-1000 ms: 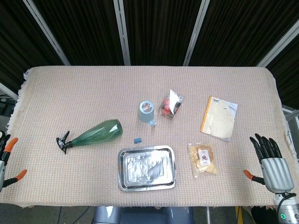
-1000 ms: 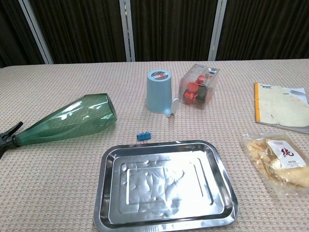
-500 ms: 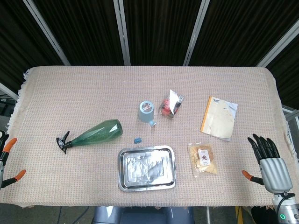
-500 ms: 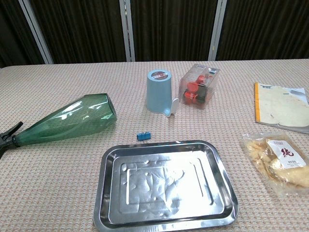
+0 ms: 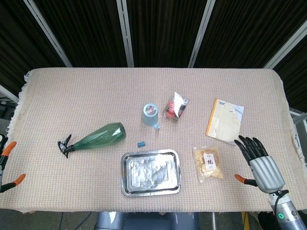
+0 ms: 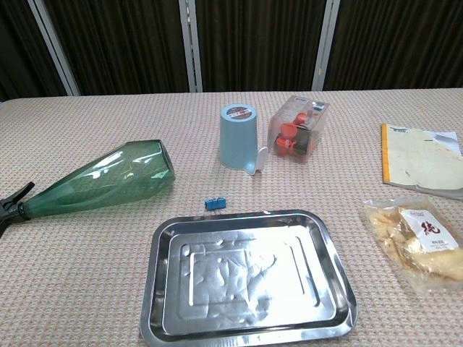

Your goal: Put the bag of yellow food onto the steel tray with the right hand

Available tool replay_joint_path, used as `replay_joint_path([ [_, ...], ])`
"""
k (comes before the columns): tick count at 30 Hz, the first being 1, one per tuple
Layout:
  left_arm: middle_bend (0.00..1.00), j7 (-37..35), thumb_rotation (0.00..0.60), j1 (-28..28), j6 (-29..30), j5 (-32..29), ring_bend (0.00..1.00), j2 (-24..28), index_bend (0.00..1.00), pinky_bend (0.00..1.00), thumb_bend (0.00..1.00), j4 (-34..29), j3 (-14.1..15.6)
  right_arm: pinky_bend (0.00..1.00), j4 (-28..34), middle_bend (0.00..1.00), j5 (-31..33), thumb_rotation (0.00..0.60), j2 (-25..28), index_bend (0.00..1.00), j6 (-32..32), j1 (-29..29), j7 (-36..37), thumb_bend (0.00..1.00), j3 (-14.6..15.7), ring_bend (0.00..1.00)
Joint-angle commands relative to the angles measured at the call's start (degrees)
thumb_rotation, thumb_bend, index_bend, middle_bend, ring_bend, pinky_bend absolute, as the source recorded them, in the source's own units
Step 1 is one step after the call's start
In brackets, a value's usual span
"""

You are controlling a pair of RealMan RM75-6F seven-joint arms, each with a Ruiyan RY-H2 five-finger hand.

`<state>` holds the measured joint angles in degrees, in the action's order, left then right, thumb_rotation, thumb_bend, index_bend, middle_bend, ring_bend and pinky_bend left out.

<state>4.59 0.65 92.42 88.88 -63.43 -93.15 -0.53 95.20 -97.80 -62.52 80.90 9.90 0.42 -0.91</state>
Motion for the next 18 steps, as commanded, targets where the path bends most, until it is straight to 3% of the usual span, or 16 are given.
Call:
replay_joint_path([
  [1,0.00,0.1,0.600,0.0,-0.1,-0.1,0.00,0.1,0.11,0.00,0.13,-0.1,0.0,0.00,1.0,0.00,-0.6,0.600,0.3,0.00,-4.5,3.0,-0.4,0.05,0.0,0.00],
  [9,0.00,0.4,0.600,-0.6,-1.3,-0.6,0.00,0.2,0.11,0.00,0.13,0.0,-0.4,0.00,-1.6,0.00,3.9,0.600,-4.0,0.00,-19.4,10.6,-2.2,0.05,-0.1,0.00],
  [18,0.00,0.4,0.600,-0.9,-2.2,-1.2,0.00,0.1,0.11,0.00,0.13,0.3,-0.5,0.00,-3.1,0.00,6.7,0.600,-6.5,0.00,-25.9,13.5,-4.5,0.05,1.1,0.00],
])
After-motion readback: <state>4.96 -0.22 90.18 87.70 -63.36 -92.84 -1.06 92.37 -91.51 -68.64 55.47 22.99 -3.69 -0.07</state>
